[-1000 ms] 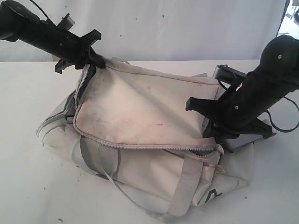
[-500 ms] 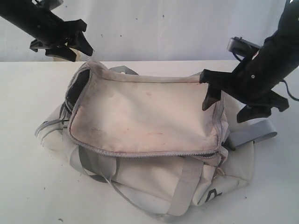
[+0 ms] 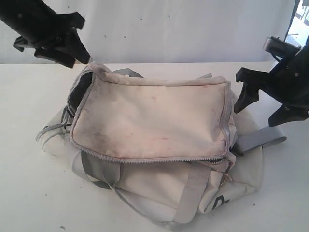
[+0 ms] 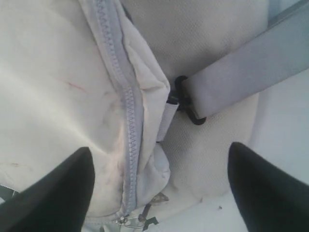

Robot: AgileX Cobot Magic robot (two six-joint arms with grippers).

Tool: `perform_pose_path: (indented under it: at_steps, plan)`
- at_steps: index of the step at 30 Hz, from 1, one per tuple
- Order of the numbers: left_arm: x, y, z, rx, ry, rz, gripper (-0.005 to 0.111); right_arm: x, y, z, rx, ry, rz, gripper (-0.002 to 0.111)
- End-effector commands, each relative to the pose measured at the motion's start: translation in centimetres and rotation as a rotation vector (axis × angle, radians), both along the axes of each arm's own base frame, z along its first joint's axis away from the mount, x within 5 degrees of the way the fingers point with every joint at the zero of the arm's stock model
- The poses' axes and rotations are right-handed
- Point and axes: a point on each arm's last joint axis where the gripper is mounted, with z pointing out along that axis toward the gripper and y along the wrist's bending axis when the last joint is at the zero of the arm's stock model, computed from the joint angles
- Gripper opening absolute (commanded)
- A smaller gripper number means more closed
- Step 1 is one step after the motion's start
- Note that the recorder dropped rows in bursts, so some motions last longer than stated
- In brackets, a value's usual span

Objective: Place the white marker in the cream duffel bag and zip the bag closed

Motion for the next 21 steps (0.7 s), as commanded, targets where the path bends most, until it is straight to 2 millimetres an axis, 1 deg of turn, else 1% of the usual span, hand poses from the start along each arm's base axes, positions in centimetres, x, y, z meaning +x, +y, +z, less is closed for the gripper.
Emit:
perform_pose_path:
  at_steps: [1, 3, 7, 9, 12, 14, 17, 18, 20, 21]
  plan:
    - [-3.9, -3.0, 0.2, -0.011, -0.043, -0.11, 0.032, 0.2, -1.4, 0.5, 0.006, -0.018, -0.033, 0.069]
    - [-5.5, -3.9, -0.1, -0.014, -0.065, -0.126, 0.028, 0.2, -2.0, 0.5, 0.011, -0.019, -0.037, 0.069]
    - [-8.4, -5.6, -1.4, -0.024, -0.076, -0.158, 0.027, 0.2, -2.4, 0.7, 0.072, -0.026, -0.037, 0.068]
    - [-9.8, -6.5, -2.6, -0.042, -0.063, -0.187, 0.027, 0.0, -2.1, 0.8, 0.096, -0.023, 0.005, 0.065]
    - [-11.8, -8.6, -4.5, -0.11, -0.029, -0.24, 0.027, -0.1, -1.7, 0.6, 0.124, -0.028, 0.107, 0.061]
    - [-13.0, -10.0, -5.8, -0.152, -0.015, -0.251, 0.028, -0.2, -1.6, 0.5, 0.131, -0.029, 0.123, 0.06]
    - [-14.4, -11.8, -7.7, -0.16, -0.04, -0.261, 0.037, -0.2, -1.6, 0.5, 0.132, -0.031, 0.121, 0.058]
    - [-14.9, -12.5, -8.1, -0.153, -0.048, -0.275, 0.042, -0.2, -1.6, 0.5, 0.132, -0.031, 0.121, 0.058]
    - [-15.8, -13.8, -8.6, -0.152, -0.069, -0.301, 0.051, -0.2, -1.6, 0.5, 0.135, -0.029, 0.121, 0.058]
    - [-16.2, -14.5, -8.7, -0.15, -0.09, -0.316, 0.053, -0.2, -1.6, 0.5, 0.134, -0.031, 0.12, 0.058]
